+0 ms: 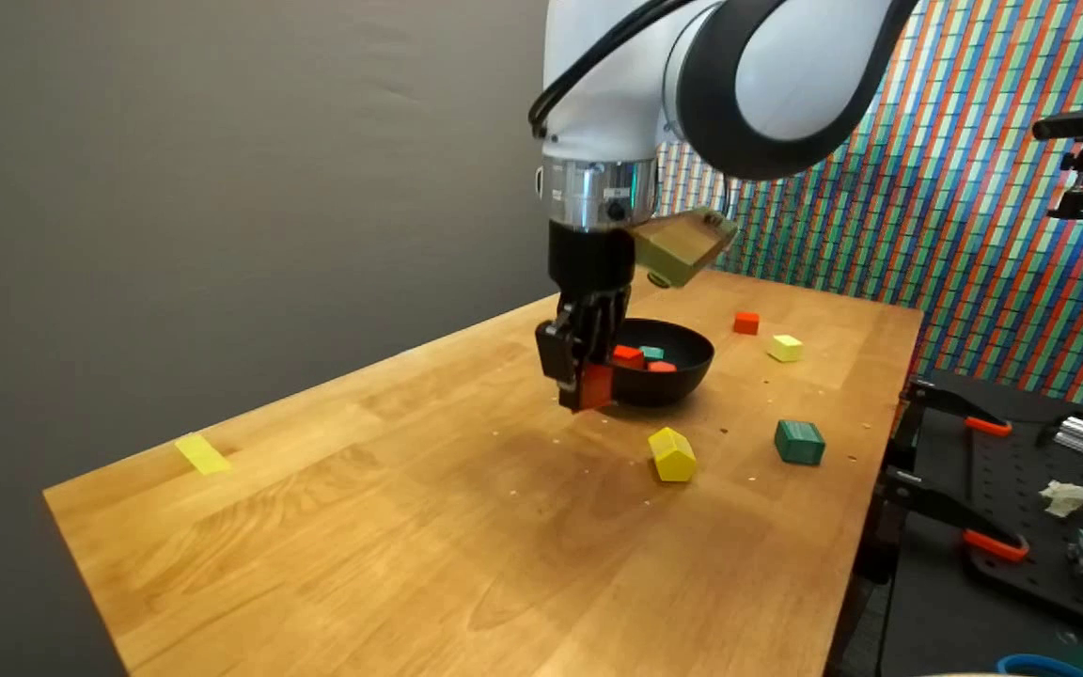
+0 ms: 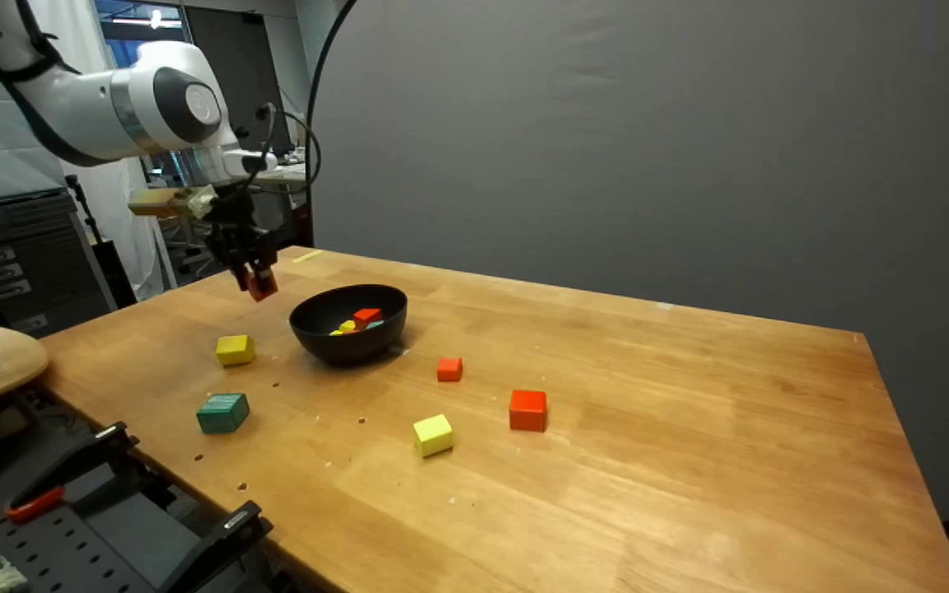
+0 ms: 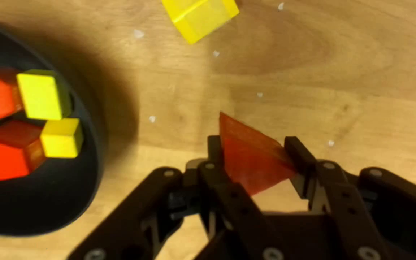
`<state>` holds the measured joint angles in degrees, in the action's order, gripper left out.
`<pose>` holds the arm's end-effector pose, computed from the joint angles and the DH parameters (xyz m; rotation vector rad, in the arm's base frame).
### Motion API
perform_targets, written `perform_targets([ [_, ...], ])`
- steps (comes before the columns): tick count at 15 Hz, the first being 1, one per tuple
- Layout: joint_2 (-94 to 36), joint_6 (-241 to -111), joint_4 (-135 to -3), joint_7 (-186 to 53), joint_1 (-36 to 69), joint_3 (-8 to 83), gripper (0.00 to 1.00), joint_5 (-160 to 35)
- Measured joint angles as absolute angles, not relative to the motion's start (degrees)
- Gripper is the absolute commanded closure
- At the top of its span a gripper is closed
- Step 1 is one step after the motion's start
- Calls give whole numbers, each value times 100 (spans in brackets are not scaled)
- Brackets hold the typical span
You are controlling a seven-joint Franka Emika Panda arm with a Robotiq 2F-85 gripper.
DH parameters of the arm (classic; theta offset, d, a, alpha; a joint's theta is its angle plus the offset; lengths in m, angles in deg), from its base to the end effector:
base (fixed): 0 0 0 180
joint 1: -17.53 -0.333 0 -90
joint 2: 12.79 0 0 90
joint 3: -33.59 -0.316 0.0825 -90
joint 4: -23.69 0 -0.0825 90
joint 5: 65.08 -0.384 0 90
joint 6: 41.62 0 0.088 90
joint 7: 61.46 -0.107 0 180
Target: Pick up all the blocks from the table and put them in the black bowl.
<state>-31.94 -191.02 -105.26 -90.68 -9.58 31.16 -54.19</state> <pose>0.4717 0.2723 0.2171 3.0675 0.2546 0.0961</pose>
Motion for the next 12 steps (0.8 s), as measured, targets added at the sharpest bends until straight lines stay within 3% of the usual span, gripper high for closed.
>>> perform_targets([
  [6,-1596,-19081,-11470,-10432,-324,3513,79,-4274],
  [12,-1834,-19461,-11715,-10452,525,3389,79,-4323],
])
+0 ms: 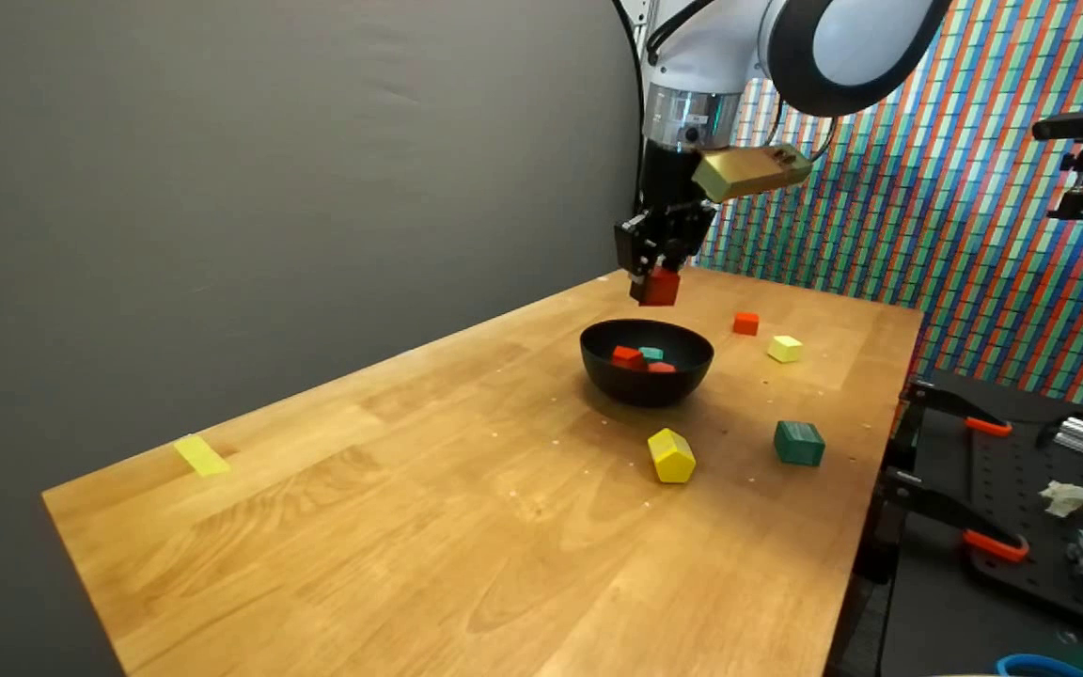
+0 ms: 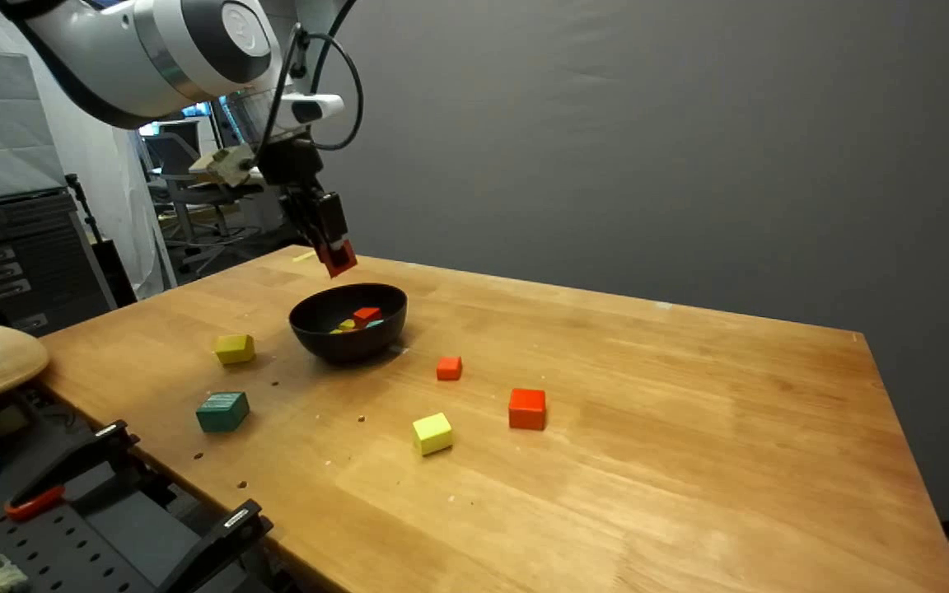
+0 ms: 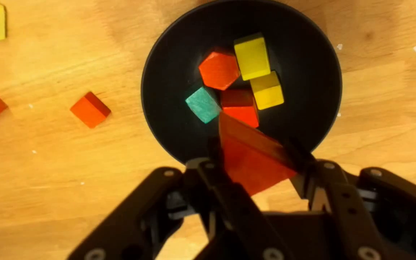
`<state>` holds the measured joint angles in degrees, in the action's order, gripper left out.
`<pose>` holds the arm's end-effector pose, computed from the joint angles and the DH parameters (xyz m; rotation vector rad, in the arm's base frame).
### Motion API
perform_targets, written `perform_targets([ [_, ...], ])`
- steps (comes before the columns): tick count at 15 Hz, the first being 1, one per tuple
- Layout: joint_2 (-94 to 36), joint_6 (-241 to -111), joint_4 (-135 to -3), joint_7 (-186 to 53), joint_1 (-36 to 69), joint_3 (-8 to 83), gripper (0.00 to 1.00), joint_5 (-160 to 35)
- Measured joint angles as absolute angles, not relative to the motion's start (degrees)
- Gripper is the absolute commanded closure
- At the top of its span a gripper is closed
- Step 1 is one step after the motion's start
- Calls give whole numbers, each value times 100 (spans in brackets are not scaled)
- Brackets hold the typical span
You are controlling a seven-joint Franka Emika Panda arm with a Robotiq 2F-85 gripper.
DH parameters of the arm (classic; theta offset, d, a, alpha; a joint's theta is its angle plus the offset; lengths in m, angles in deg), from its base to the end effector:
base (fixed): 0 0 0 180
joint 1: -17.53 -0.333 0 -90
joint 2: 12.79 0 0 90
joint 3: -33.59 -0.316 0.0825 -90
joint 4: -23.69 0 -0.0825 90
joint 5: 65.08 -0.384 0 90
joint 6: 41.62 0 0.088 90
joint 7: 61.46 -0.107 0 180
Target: Pick up all the blocks from the table and put them in the black bowl.
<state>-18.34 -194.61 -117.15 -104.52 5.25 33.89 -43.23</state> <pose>0.4789 0.1129 0.2680 2.9932 -0.3179 0.2859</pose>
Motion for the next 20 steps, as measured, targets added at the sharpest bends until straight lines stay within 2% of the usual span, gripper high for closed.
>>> perform_targets([
  [1,-1977,-19524,-11700,-10456,561,3387,29,-4324],
  [2,-2126,-19587,-11684,-10468,585,3389,28,-4324],
  [3,-2264,-19638,-11669,-10477,604,3394,23,-4334],
  [6,-2469,-19656,-11638,-10372,610,3335,0,-4616],
  [7,-2458,-19647,-11638,-10148,610,3230,0,-4880],
  [8,-2415,-19581,-11636,-9862,607,3083,8,-5153],
  [9,-2384,-19551,-11633,-9812,577,3024,1,-5230],
  [10,-2395,-19551,-11639,-9827,550,3037,0,-5230],
  [15,-2495,-19444,-11619,-9845,455,3218,0,-4578],
  [20,-2257,-19444,-11627,-10369,611,3947,0,-3525],
])
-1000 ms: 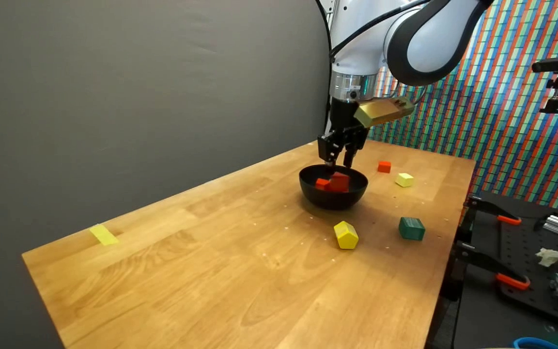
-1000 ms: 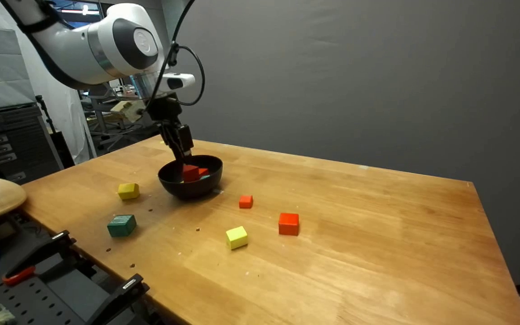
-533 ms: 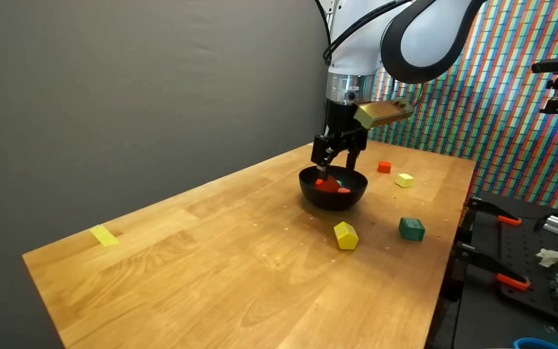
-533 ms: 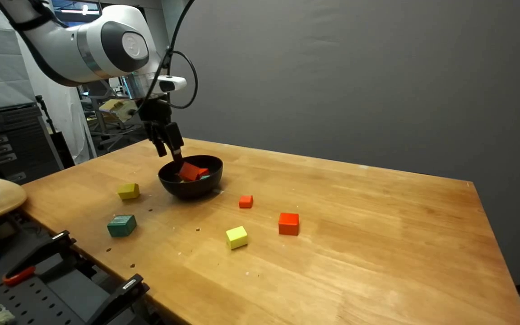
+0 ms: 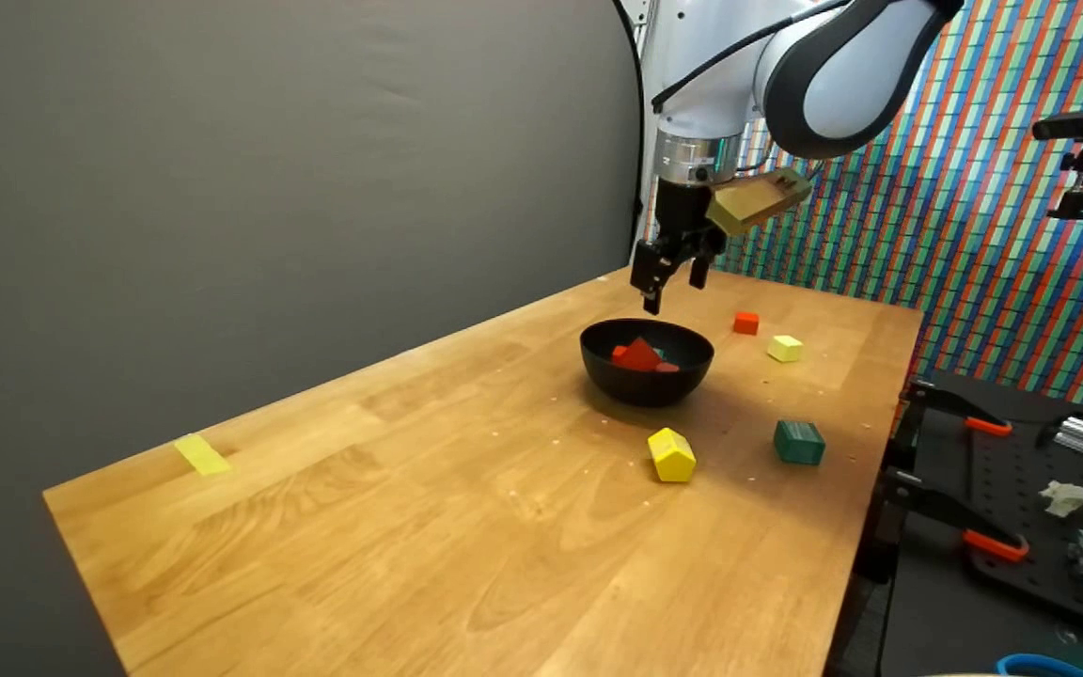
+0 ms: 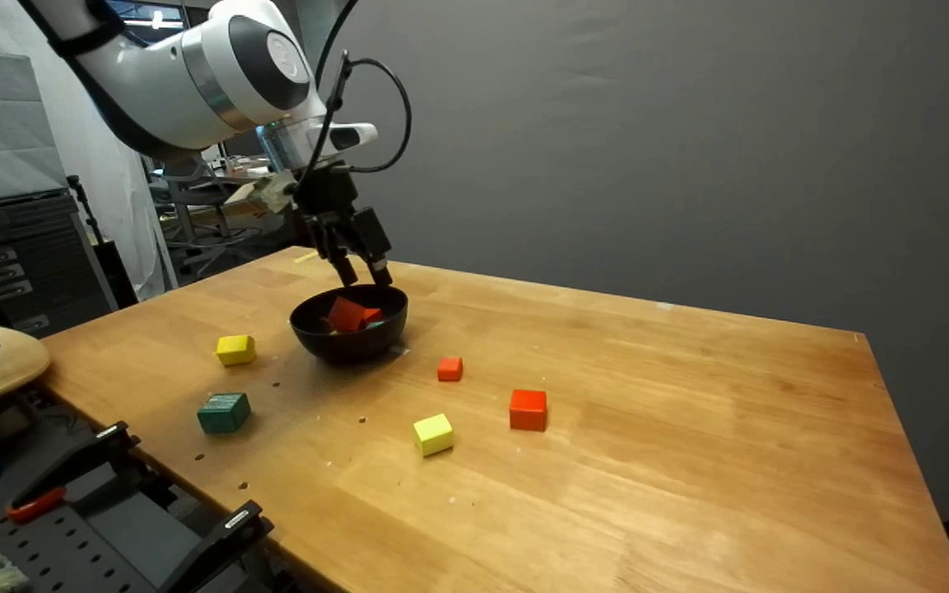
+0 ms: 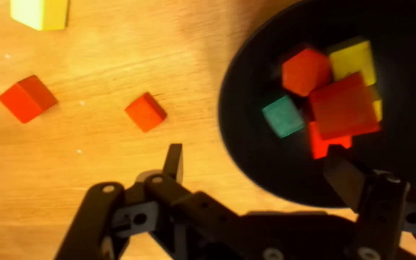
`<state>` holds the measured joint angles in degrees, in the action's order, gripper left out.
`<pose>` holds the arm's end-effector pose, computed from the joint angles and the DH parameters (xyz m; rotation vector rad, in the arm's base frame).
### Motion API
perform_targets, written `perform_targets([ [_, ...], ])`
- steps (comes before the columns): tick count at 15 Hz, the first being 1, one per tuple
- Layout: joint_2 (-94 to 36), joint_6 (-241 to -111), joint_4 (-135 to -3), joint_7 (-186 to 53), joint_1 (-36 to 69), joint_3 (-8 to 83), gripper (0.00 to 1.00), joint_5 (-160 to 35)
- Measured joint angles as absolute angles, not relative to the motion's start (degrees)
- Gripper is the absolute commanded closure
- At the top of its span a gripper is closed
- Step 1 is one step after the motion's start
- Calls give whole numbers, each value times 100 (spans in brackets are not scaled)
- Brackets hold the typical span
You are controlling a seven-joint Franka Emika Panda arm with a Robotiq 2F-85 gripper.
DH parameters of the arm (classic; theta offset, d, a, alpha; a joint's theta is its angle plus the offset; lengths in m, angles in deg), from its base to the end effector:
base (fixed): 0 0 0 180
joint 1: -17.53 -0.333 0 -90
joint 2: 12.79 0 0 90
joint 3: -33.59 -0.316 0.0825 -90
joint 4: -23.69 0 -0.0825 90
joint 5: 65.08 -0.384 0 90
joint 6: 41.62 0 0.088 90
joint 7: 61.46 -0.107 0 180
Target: Pick up all the blocks from the table and put them in the black bowl.
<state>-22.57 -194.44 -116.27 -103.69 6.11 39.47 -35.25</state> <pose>0.4865 0.0609 0.2364 2.8991 -0.2601 0.2231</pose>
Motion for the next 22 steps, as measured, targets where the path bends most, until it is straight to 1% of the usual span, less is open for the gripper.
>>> perform_targets([
  [2,-2072,-19452,-11656,-10218,1027,4143,0,-3666],
  [5,-1999,-19452,-11615,-9207,1801,4318,0,-4564],
  [7,-2032,-19452,-11564,-8779,2100,4349,0,-4880],
  [15,-2359,-19479,-11393,-8834,2171,4462,0,-5091],
  [18,-2650,-19482,-11270,-8834,2368,4658,0,-5566],
  [22,-3105,-19468,-11156,-8769,2570,4649,0,-6671],
])
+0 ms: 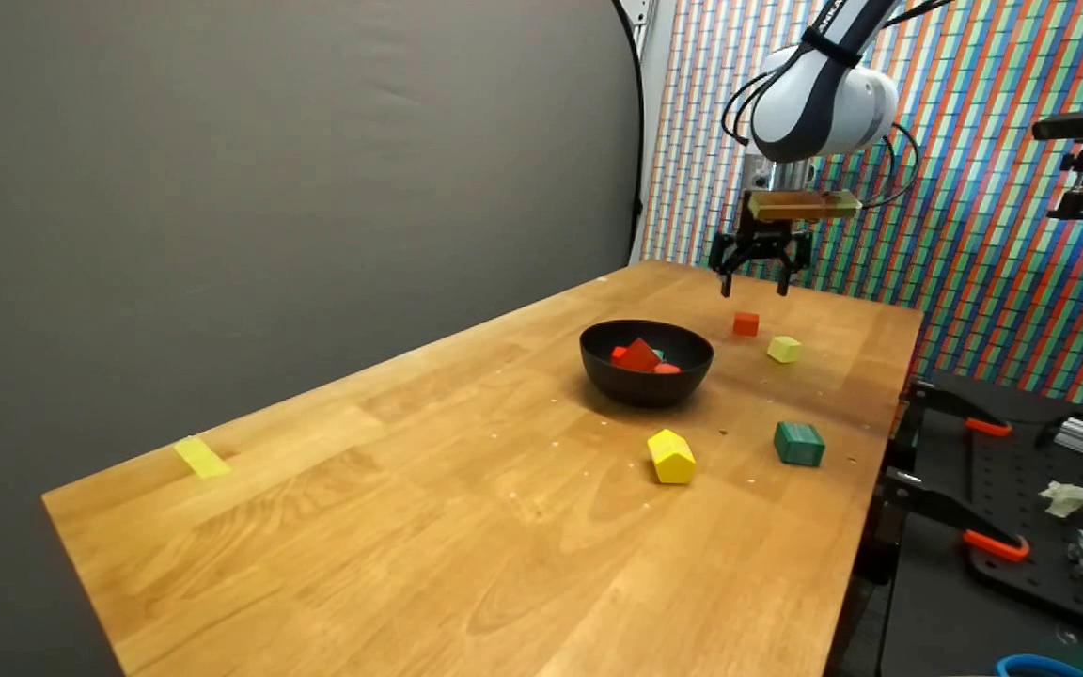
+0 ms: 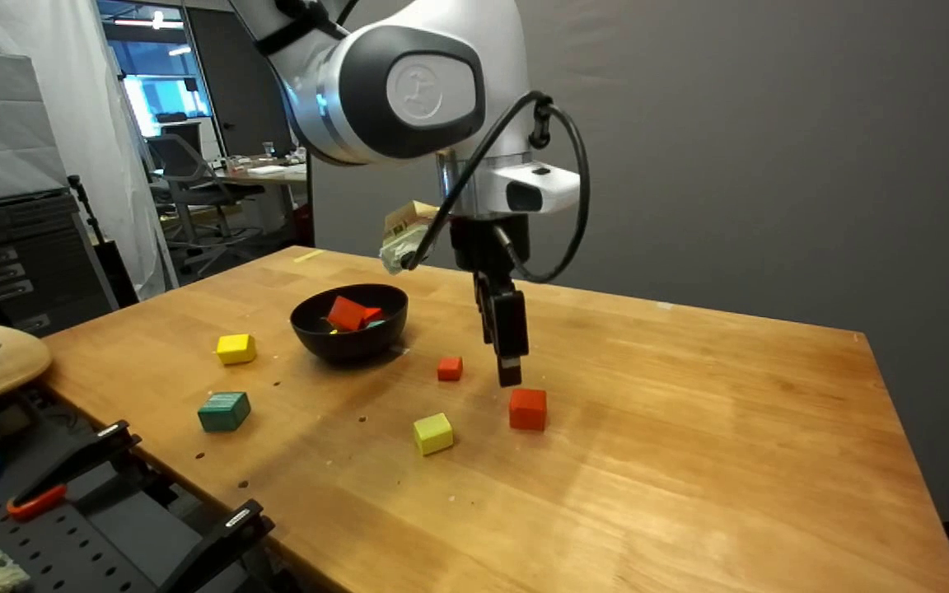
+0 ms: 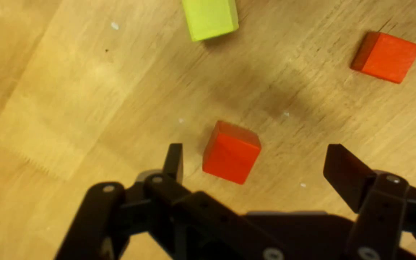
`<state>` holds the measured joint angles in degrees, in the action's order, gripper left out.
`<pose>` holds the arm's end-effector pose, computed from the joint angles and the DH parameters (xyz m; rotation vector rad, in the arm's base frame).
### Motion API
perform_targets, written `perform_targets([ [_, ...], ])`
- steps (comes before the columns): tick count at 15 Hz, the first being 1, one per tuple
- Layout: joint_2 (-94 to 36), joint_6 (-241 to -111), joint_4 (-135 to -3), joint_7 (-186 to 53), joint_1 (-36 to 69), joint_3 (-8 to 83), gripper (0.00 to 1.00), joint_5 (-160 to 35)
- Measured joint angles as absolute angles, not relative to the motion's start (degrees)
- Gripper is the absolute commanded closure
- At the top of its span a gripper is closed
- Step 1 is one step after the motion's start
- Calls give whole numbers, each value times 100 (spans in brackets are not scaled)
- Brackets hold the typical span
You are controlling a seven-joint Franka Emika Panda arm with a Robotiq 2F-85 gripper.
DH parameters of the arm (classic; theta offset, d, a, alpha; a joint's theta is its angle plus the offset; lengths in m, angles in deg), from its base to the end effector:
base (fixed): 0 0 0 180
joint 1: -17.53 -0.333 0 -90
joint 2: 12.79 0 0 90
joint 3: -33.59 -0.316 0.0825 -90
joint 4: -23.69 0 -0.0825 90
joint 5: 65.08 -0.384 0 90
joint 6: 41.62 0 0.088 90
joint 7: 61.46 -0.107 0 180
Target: Pick up all the blocks from the table and put them in the black bowl.
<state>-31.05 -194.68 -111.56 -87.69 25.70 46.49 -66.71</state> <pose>0.4749 -0.1881 0.1969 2.8165 -1.2577 0.0053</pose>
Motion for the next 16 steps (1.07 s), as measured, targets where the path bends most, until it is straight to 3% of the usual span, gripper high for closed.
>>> perform_targets([
  [2,-3348,-19468,-11088,-8718,2626,4564,0,-7291],
  [4,-3559,-19473,-10984,-8703,2676,4475,15,-7784],
  [5,-3648,-19487,-10926,-8703,2689,4459,19,-7959],
  [6,-3730,-19516,-10871,-8707,2701,4457,17,-8111],
  [7,-3796,-19559,-10825,-8709,2720,4457,24,-8234],
  [9,-3899,-19697,-10757,-8721,2765,4475,22,-8396],
  [10,-3941,-19775,-10729,-8733,2780,4497,37,-8440],
  [11,-3984,-19856,-10707,-8769,2790,4525,46,-8452],
  [14,-4122,-20034,-10649,-8876,2791,4599,71,-8453],
  [16,-4189,-20096,-10616,-8945,2788,4606,82,-8453],
])
